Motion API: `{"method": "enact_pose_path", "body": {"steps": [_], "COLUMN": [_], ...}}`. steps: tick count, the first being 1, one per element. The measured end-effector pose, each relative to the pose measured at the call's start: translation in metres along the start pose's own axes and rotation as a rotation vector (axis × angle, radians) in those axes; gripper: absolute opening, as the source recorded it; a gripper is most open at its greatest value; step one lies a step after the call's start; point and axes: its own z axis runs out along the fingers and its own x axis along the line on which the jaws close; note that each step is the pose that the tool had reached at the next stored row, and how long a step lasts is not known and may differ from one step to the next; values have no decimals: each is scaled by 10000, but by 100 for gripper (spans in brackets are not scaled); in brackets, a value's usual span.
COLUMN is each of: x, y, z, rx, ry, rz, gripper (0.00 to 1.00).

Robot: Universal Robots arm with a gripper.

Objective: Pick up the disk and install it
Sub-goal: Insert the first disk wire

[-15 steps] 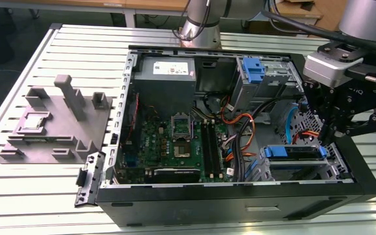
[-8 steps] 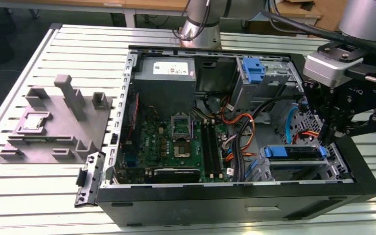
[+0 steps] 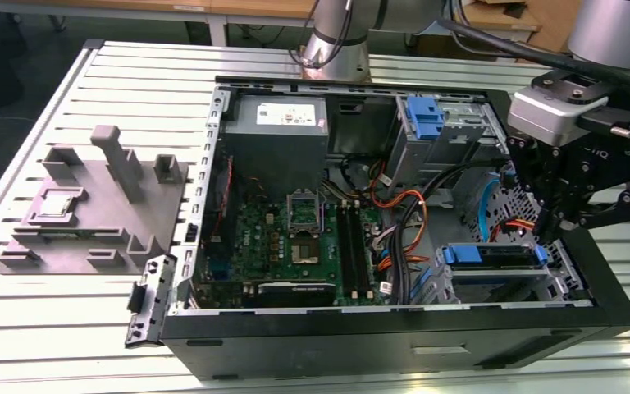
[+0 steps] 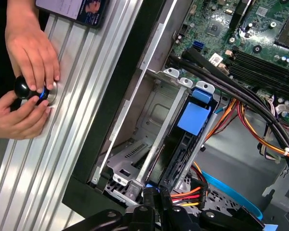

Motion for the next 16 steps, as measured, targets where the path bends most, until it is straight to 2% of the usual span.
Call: {"method": "enact_pose_path", "body": {"steps": [12, 13, 16], "x": [-2, -2, -2], "y": [0, 1, 1], "z": [9, 9, 9], "rx": [-478, -509, -518], "ry": [119, 128, 131], "rz": [1683, 1796, 1828], "gripper": [16, 16, 16]}}
